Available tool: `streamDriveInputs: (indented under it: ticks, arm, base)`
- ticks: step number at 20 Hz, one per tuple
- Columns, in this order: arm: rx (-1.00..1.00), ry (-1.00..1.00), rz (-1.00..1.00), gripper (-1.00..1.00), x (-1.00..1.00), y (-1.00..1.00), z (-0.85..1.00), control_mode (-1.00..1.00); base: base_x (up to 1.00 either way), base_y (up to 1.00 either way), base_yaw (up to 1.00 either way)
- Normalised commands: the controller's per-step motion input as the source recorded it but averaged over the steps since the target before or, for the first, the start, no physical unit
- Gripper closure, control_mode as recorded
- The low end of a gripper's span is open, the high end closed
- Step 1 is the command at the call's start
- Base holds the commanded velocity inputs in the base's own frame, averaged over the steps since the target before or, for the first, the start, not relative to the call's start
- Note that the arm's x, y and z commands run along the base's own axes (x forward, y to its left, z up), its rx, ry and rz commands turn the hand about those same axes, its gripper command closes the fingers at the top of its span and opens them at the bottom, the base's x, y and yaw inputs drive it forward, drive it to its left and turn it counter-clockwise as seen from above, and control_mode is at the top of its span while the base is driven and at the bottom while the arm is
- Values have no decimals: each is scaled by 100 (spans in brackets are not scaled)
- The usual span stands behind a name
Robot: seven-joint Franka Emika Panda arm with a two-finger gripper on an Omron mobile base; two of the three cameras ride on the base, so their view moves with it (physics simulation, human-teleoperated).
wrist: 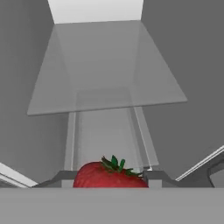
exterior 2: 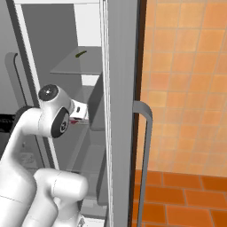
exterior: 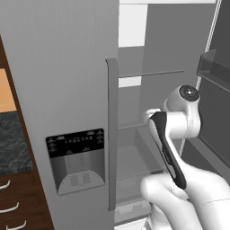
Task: Take the strawberry from the fridge and place it on top of the pancake, located on the dining counter.
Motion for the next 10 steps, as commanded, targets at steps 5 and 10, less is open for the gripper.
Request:
streamDriveInputs:
  ticks: [5, 10]
  arm:
    - [2, 10, 4, 100, -81, 4, 20, -100]
    - [2, 0, 15, 100, -81, 26, 32, -100]
  base:
    - [0, 0, 0]
    - [0, 0, 0]
